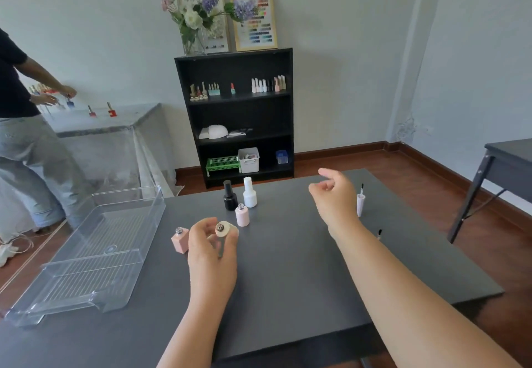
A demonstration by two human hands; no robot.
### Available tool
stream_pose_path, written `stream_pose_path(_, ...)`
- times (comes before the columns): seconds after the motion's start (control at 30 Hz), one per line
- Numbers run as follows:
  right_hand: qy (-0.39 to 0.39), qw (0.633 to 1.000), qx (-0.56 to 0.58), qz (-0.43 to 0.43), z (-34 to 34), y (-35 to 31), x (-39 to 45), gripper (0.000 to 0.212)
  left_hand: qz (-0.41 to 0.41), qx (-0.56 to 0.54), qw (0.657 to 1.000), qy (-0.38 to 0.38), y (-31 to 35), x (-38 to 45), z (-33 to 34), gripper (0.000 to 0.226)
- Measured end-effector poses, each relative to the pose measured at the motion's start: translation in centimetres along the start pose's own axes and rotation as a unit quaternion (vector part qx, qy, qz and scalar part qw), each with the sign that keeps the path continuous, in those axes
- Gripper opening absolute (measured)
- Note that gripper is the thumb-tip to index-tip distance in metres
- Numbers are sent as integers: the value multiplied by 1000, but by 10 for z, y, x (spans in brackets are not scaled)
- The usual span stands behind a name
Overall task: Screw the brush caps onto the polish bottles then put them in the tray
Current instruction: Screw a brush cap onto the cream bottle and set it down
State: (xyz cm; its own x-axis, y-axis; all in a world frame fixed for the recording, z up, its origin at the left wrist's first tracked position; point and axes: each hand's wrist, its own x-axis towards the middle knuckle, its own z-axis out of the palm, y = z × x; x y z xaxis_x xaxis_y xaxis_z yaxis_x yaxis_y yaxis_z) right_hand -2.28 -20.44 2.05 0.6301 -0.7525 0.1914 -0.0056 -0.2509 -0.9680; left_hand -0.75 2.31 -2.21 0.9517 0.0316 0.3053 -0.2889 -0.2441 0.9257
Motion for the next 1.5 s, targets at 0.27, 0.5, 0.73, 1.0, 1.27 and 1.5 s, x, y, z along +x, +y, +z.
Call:
stream_pose_path(0.27, 35, 990, -22, 136, 4, 51, -7, 60, -30, -74, 997, -19, -1, -20, 0, 21)
stream_pose_path(0.5, 19, 984, -137, 110, 16, 50, 18, 20, 73, -22, 997, -30, -8, -18, 2, 23)
stream_pose_path(0.73, -34, 996, -75, -47, 27, 51, -21, 18, 18, -22, 997, -71, -6, -14, 1, 17)
stream_pose_path(1.0, -185, 977, 101, -12, 30, 49, -45, 15, -18, -28, 997, -67, -7, -12, -2, 23)
stream_pose_path(1.27, -209, 916, 332, 85, 21, 42, -41, 14, -36, -44, 997, -58, -11, -8, 0, 30)
stream_pose_path(1.5, -247, 927, 282, 1, 25, 37, -56, 14, -27, -10, 997, -75, -13, -7, 1, 29)
